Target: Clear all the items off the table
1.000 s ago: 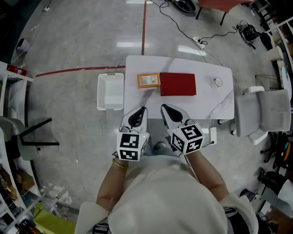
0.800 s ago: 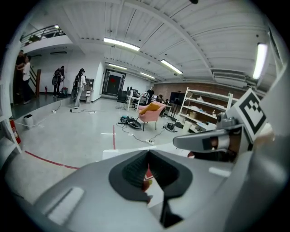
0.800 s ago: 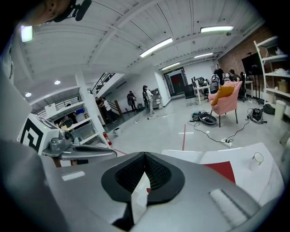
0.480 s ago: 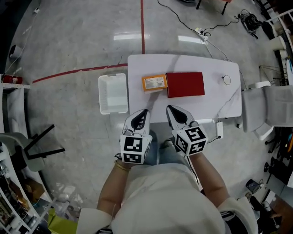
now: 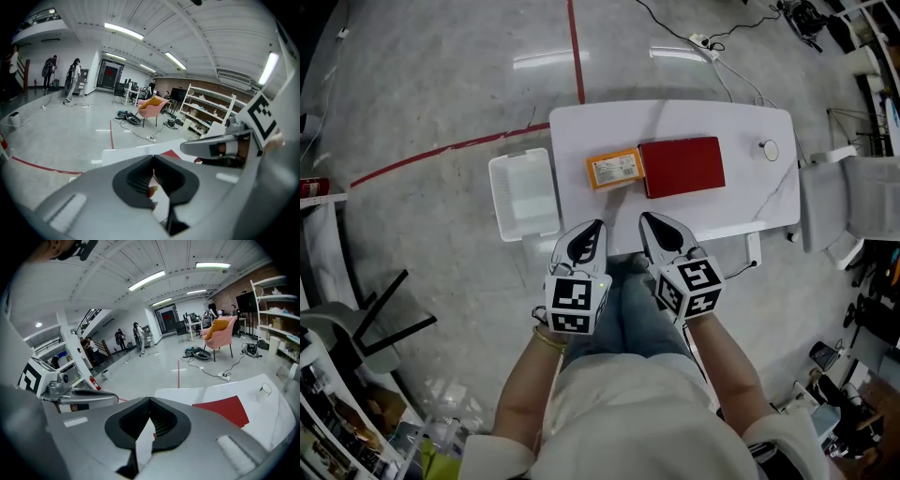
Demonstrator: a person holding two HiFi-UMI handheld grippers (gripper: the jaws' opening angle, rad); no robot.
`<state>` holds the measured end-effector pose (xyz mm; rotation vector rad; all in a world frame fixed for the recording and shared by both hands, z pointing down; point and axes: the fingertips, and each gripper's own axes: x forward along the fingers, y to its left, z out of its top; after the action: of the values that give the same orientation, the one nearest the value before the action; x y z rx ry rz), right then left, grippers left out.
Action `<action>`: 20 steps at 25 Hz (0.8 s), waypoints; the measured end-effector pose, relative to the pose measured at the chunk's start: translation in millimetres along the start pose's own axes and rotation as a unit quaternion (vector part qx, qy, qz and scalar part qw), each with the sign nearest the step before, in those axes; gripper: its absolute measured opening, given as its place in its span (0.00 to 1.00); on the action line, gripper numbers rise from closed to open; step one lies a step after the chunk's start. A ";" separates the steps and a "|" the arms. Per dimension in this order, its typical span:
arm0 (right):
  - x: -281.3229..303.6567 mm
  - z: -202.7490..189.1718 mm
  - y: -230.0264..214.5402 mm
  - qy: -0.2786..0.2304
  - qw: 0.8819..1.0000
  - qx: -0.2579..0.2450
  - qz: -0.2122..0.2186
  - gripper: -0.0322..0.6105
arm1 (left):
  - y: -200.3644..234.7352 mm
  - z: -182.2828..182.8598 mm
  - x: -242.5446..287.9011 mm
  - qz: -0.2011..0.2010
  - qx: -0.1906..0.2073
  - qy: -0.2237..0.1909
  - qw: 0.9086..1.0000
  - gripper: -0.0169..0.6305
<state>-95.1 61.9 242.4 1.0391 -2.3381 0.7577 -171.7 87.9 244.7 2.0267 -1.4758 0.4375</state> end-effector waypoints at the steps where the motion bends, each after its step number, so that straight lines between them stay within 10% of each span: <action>1: 4.0 -0.8 -2.7 0.000 1.000 0.002 -0.001 0.05 | 2.7 -1.3 4.7 0.001 0.002 0.001 1.000 0.04; 20: 97.0 -39.8 -74.1 0.067 0.997 -0.035 -0.016 0.05 | 46.5 -53.7 98.9 0.034 -0.046 0.041 0.997 0.06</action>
<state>-88.7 -3.9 352.5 0.9640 -2.2121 0.7064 -178.5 37.9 355.5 1.8691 -1.4897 0.4663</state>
